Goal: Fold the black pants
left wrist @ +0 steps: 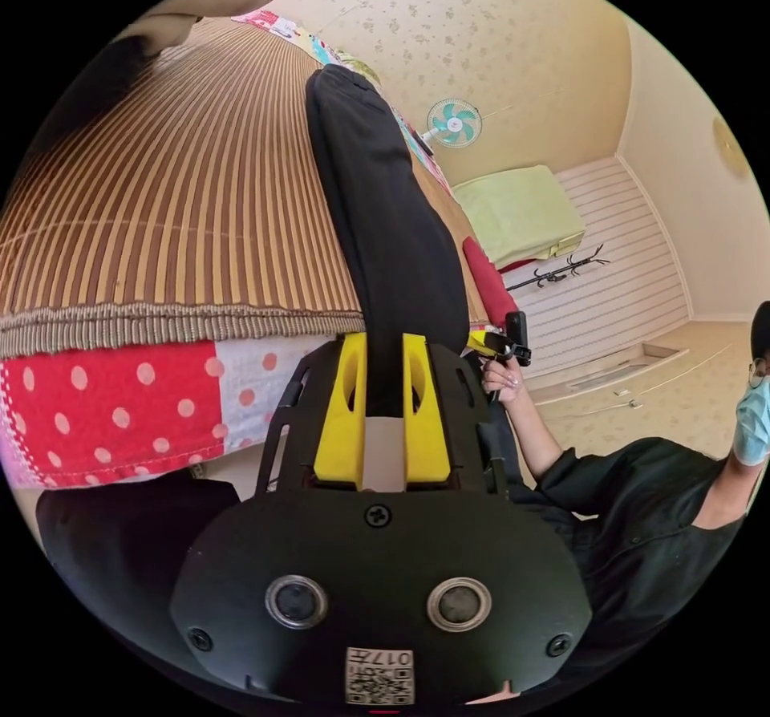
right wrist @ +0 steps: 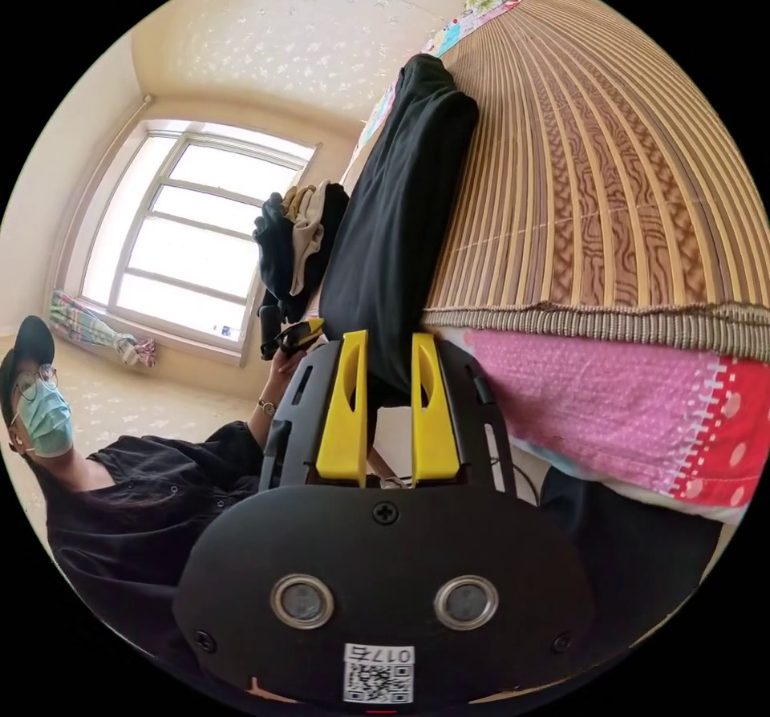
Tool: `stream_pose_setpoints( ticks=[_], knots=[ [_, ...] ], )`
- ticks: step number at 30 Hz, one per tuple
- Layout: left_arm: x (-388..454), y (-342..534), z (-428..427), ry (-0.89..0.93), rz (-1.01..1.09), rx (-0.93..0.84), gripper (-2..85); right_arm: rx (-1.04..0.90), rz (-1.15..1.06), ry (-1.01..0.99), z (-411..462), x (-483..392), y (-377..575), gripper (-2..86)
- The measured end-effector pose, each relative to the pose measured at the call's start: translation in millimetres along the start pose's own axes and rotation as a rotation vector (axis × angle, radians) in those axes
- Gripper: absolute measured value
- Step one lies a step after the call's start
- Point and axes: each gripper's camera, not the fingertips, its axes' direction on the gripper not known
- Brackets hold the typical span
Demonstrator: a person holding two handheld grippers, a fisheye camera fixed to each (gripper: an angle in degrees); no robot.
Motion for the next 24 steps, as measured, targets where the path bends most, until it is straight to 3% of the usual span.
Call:
stream_pose_setpoints(
  ticks=[5,7,10,13,19,24],
  knots=[
    [18,38,-16,0.029,0.082,0.062,4.1,0.056,-0.099,0.052,-17,-41,22,4.0],
    [27,61,-44,0.225,0.121,0.154,3.9,0.150,-0.197,-0.097,-46,-73,46,3.5],
    [66,85,-90,0.379,0.232,0.305,3.8,0.280,-0.398,-0.229,-94,-138,76,3.1],
    [135,95,-137,0.418,0.417,0.416,3.8,0.365,-0.669,-0.184,-143,-236,98,2.9],
    [278,96,-215,0.483,0.755,0.576,3.6,0.510,-1.004,-0.215,-237,-397,113,2.7],
    [343,89,-237,0.414,0.748,0.674,2.7,0.624,-1.041,-0.117,-283,-480,115,2.5]
  ],
)
